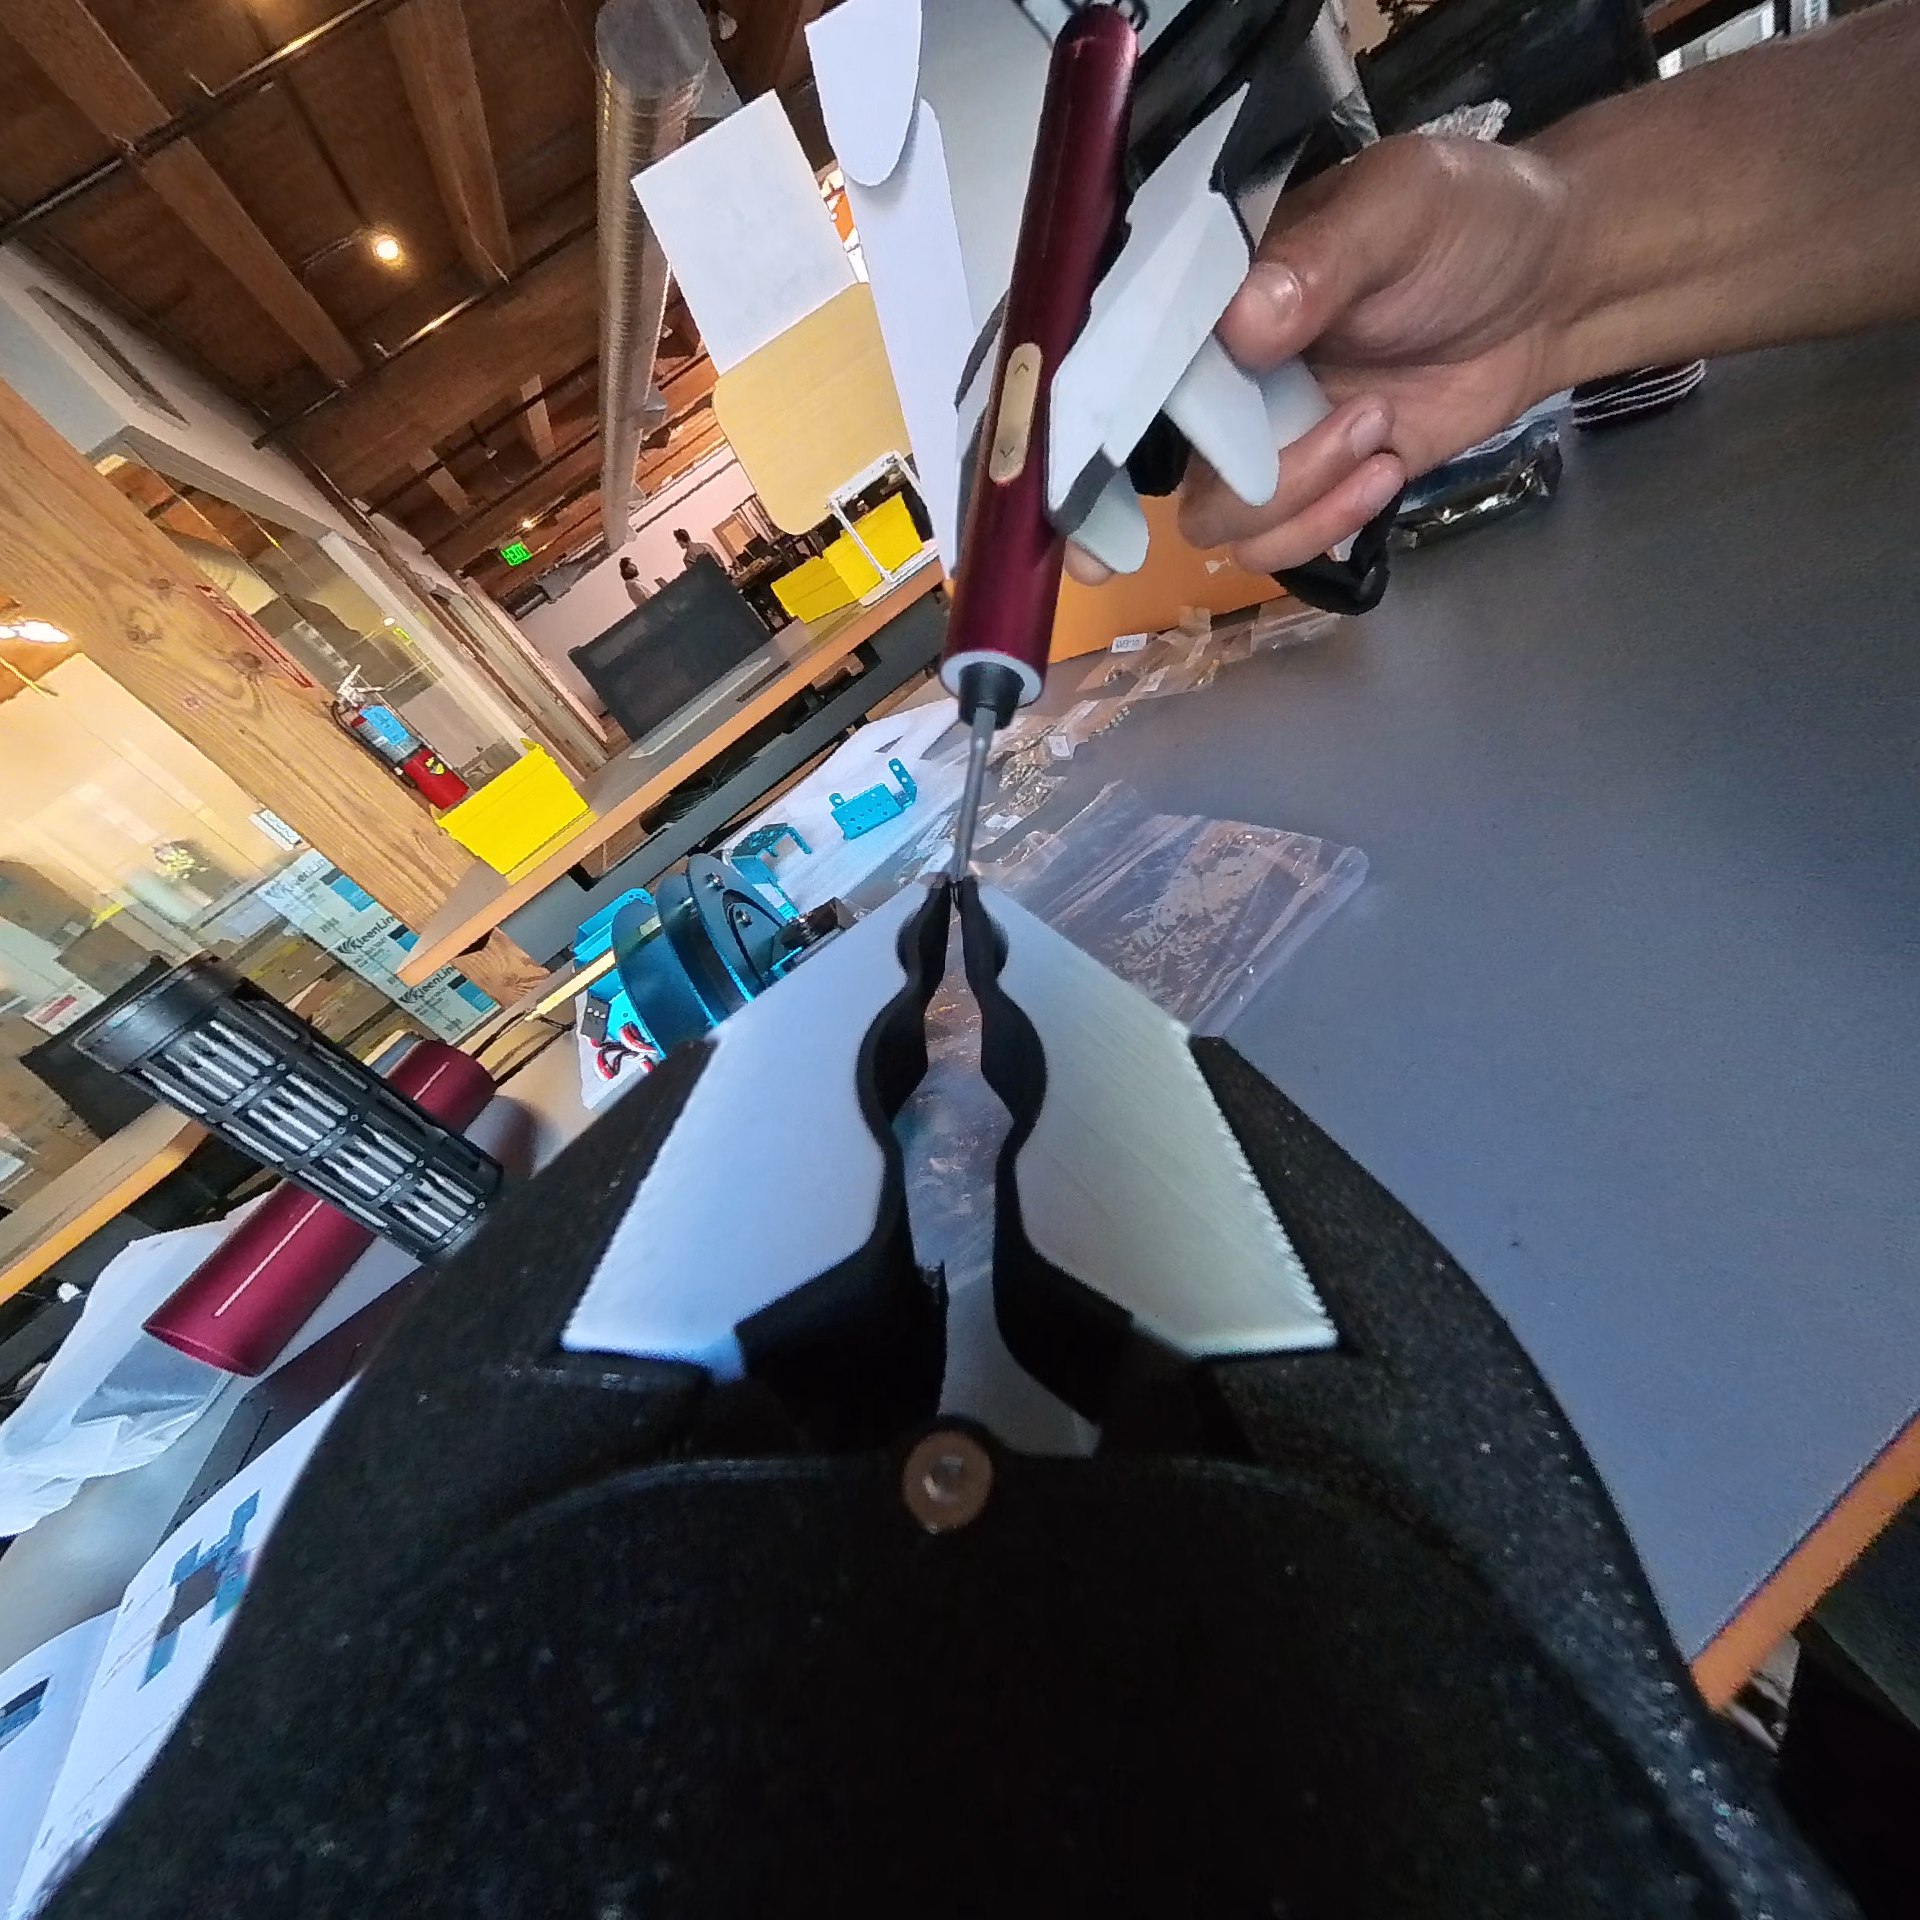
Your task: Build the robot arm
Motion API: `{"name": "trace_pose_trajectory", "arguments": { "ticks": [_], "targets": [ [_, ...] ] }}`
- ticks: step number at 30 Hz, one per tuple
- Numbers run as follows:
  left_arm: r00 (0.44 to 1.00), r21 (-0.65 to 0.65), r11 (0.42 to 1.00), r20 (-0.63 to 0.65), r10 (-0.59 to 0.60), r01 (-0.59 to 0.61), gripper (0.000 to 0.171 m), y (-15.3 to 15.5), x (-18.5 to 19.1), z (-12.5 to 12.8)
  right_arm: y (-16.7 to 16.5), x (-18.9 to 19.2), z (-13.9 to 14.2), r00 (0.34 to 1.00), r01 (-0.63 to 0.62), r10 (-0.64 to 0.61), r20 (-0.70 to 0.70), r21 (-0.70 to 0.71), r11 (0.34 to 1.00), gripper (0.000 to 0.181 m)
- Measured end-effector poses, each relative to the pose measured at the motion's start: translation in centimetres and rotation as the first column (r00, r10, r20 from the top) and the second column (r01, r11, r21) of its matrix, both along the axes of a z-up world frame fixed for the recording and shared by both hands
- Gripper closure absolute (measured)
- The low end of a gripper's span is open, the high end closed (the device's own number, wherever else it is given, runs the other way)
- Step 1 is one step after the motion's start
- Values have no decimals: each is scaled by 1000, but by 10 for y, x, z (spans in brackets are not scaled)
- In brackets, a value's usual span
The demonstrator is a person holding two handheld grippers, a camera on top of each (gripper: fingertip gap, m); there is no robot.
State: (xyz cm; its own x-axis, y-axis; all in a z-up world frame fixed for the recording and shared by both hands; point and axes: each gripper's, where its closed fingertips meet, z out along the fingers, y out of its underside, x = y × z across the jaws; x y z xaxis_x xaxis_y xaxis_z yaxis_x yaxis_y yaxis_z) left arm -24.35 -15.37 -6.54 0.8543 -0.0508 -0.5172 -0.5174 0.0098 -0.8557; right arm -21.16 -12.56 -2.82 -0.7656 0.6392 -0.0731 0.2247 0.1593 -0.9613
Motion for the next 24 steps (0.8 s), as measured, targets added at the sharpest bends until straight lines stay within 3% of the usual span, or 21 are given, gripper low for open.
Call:
{"name": "trace_pose_trajectory", "arguments": {
  "ticks": [16,24],
  "targets": [
    [1000,-20,1000,-15,1,-1,170,-1,1,-3,-1,0,-2,1000,4,-4,-2,26,1000,158],
    [997,-167,985,-54,-51,41,171,-1,9,-22,-8,9,-14,991,-46,83,-107,306,951,159]
  ]
}}
